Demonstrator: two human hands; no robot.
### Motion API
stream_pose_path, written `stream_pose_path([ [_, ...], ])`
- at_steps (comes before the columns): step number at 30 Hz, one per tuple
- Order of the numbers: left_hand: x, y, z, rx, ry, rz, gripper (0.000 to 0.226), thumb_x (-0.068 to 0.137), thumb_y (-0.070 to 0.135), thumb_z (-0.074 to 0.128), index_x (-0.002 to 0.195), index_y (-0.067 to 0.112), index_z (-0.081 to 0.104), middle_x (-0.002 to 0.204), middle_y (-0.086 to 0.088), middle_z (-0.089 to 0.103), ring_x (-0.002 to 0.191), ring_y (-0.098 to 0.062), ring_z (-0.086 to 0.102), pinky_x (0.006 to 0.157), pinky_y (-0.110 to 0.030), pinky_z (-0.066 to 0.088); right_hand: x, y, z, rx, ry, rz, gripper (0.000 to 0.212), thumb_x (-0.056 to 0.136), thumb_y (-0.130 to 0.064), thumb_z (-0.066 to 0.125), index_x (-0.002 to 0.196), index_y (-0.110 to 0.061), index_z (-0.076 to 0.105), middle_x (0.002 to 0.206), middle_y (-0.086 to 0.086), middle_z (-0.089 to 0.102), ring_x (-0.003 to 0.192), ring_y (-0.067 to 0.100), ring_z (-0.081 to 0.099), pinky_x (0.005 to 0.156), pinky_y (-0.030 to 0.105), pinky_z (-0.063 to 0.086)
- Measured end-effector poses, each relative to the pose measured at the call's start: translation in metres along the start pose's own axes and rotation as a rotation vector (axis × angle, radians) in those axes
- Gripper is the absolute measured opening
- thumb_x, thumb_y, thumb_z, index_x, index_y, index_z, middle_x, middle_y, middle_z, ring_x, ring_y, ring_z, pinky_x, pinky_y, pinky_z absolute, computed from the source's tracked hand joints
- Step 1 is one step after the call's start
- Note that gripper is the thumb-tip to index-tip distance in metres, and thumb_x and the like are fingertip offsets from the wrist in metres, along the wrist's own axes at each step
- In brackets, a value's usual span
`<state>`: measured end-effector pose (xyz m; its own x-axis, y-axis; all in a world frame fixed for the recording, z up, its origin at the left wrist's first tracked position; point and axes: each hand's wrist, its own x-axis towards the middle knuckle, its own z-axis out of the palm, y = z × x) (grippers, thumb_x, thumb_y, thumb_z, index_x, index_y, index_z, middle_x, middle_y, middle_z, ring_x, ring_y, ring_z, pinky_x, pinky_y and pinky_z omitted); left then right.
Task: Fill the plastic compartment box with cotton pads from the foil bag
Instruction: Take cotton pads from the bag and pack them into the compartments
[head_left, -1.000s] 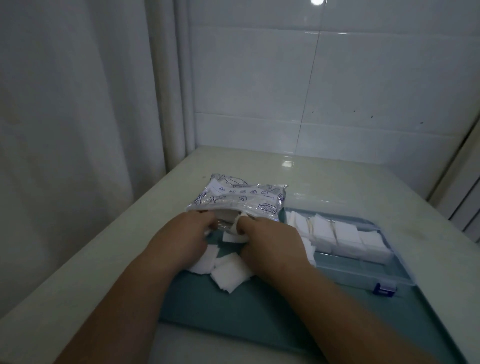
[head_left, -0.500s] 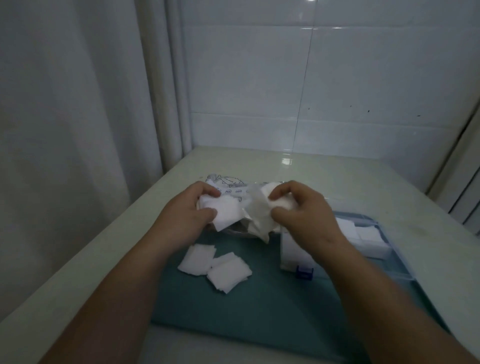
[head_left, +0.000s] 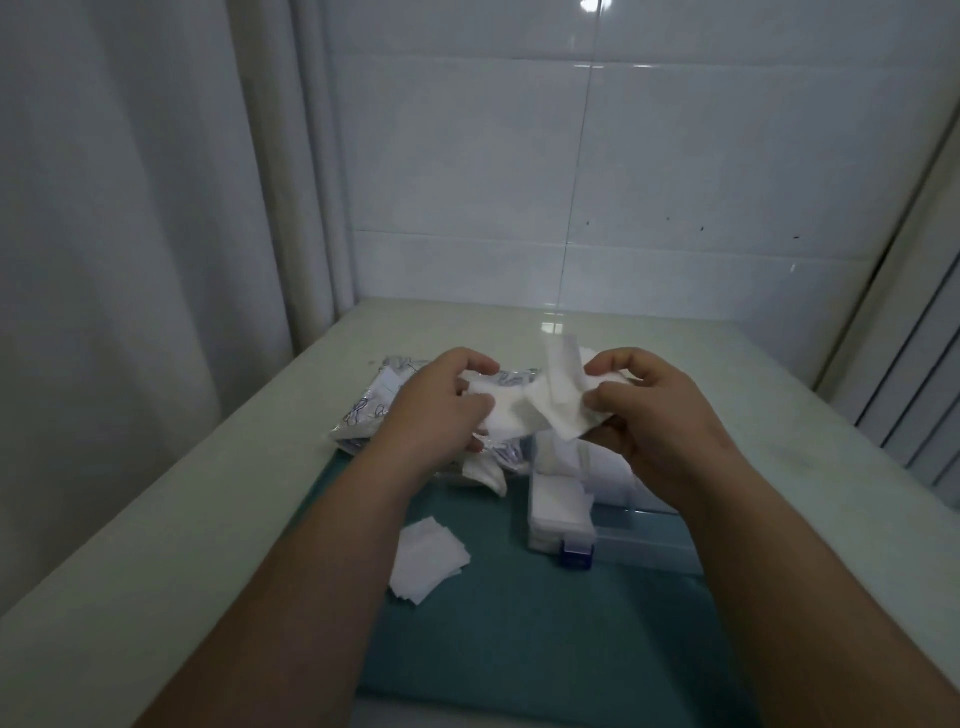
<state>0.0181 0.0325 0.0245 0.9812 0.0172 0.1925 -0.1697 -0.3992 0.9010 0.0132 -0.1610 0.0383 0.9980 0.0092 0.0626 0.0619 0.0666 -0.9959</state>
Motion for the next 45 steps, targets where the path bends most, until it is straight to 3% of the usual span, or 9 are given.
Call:
stream_pose_path([
  [6,-0.011,-0.006,0.009,-0.099,-0.092,-0.028,0.018,0.094,0.013,0.059,0.104,0.026,0.052,0.096,-0.011,0.066,0.061,-0.023,0.070,0.066,-0.042,0.062,0.001,0.004,0.004,-0.069,-0.034,-0.015,0.026,0.079,0.012,0.063,0.099,-0.004,0.064,0.111,0.008,0.054,0.097,0.036,0.064,0.066,0.033,0.061],
  [12,-0.014,-0.006,0.008,-0.242,-0.196,-0.053,0.018,0.093,0.011,0.061,0.107,0.018,0.053,0.090,-0.020,0.069,0.060,-0.021,0.064,0.051,-0.027,0.052,-0.005,0.003,0.006,-0.364,-0.109,-0.226,0.028,0.076,0.006,0.066,0.090,-0.017,0.064,0.100,-0.004,0.058,0.082,0.018,0.061,0.057,0.022,0.055],
  [19,-0.010,-0.012,0.010,-0.393,-0.243,-0.075,0.023,0.092,0.012,0.065,0.112,0.014,0.055,0.096,-0.029,0.066,0.073,-0.032,0.064,0.068,-0.045,0.057,-0.002,0.008,0.009,-0.566,-0.089,-0.297,0.032,0.074,-0.004,0.072,0.087,-0.031,0.060,0.098,-0.019,0.052,0.086,0.014,0.055,0.070,0.026,0.057],
  [22,-0.009,-0.012,0.009,-0.400,-0.230,-0.078,0.021,0.093,0.008,0.061,0.112,0.014,0.055,0.088,-0.031,0.062,0.064,-0.029,0.063,0.056,-0.035,0.055,-0.001,0.006,0.006,-0.559,-0.073,-0.311,0.032,0.074,-0.005,0.072,0.087,-0.032,0.060,0.098,-0.018,0.053,0.085,0.013,0.055,0.067,0.022,0.053],
  [24,-0.009,-0.012,0.009,-0.393,-0.225,-0.064,0.021,0.094,0.004,0.058,0.112,0.013,0.056,0.080,-0.022,0.061,0.058,-0.022,0.062,0.048,-0.028,0.050,-0.001,0.005,0.005,-0.551,-0.071,-0.316,0.033,0.074,-0.005,0.072,0.086,-0.032,0.060,0.098,-0.018,0.054,0.085,0.012,0.055,0.066,0.021,0.052],
  [30,-0.010,-0.012,0.010,-0.372,-0.217,-0.039,0.019,0.094,0.003,0.056,0.108,0.015,0.060,0.077,-0.014,0.062,0.057,-0.016,0.060,0.047,-0.025,0.047,-0.003,0.007,0.007,-0.603,-0.093,-0.323,0.031,0.073,-0.008,0.075,0.088,-0.031,0.060,0.097,-0.024,0.052,0.084,0.007,0.054,0.059,0.009,0.045],
  [36,-0.010,-0.009,0.011,-0.493,-0.197,-0.101,0.010,0.096,0.012,0.054,0.097,0.014,0.064,0.075,-0.011,0.062,0.055,-0.017,0.056,0.048,-0.029,0.047,-0.004,0.005,0.007,-0.625,-0.073,-0.342,0.030,0.072,-0.008,0.073,0.086,-0.031,0.061,0.095,-0.023,0.053,0.082,0.006,0.054,0.064,0.015,0.049],
  [40,-0.013,-0.004,0.012,-0.692,-0.242,-0.132,0.027,0.087,0.031,0.060,0.099,0.006,0.060,0.082,-0.013,0.063,0.066,-0.021,0.061,0.050,-0.028,0.054,-0.004,0.005,0.007,-0.633,-0.066,-0.342,0.029,0.073,-0.007,0.073,0.087,-0.029,0.061,0.095,-0.020,0.054,0.083,0.008,0.055,0.068,0.021,0.053],
  [45,-0.011,-0.009,0.009,-0.648,-0.282,-0.117,0.024,0.087,-0.006,0.062,0.107,0.006,0.059,0.091,-0.020,0.067,0.077,-0.027,0.066,0.062,-0.032,0.060,-0.003,0.004,0.005,-0.530,-0.037,-0.330,0.030,0.074,-0.002,0.070,0.085,-0.028,0.061,0.095,-0.016,0.056,0.082,0.009,0.056,0.061,0.016,0.046],
])
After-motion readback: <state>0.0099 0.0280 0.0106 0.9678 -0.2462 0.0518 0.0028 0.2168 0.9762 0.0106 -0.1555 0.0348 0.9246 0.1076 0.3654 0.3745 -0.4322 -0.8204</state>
